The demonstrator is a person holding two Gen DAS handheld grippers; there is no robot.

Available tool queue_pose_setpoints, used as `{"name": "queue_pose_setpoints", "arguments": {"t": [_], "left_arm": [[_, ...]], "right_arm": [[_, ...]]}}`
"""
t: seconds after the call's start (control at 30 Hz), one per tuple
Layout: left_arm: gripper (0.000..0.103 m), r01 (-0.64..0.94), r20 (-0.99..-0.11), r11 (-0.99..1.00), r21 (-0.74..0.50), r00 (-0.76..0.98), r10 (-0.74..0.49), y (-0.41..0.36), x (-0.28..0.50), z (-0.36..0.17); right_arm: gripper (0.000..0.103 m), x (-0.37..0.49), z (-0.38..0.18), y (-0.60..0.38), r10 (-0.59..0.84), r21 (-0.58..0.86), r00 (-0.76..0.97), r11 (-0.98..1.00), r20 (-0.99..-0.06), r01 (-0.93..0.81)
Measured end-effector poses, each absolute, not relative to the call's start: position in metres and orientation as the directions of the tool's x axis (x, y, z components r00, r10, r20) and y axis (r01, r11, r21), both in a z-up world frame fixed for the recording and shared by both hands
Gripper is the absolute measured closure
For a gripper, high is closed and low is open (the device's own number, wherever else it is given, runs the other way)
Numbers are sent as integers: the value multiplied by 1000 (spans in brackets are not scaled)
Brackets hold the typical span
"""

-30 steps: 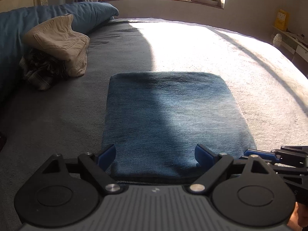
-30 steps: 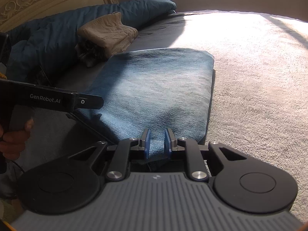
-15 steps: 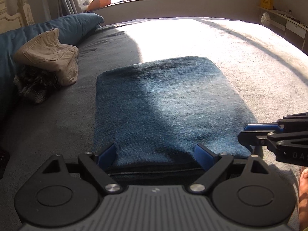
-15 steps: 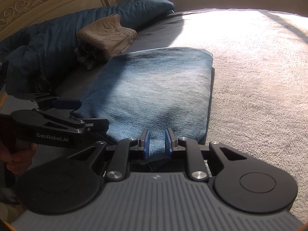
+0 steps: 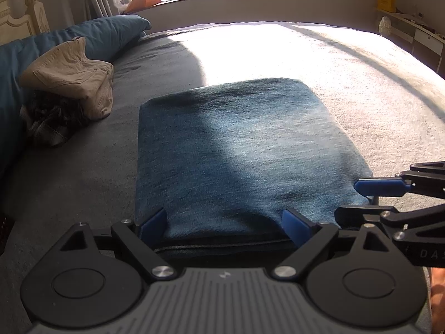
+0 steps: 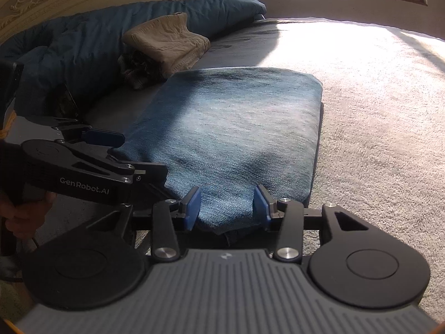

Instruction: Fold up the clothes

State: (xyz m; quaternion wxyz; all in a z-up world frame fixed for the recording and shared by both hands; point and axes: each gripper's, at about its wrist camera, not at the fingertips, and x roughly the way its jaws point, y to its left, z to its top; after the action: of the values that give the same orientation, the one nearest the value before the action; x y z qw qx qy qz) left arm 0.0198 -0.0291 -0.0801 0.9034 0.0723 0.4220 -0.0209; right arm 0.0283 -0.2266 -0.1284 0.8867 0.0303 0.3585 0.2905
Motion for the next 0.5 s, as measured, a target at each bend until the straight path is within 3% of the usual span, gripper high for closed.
{"name": "queue_pose_setpoints", "arguments": {"t": [0.5], "left_arm": [[11,87,-772,992,91,636,15,-27,19,-78]], "right_arm": [[61,31,-130,-229,558,329,563,825,-610,-460]]}}
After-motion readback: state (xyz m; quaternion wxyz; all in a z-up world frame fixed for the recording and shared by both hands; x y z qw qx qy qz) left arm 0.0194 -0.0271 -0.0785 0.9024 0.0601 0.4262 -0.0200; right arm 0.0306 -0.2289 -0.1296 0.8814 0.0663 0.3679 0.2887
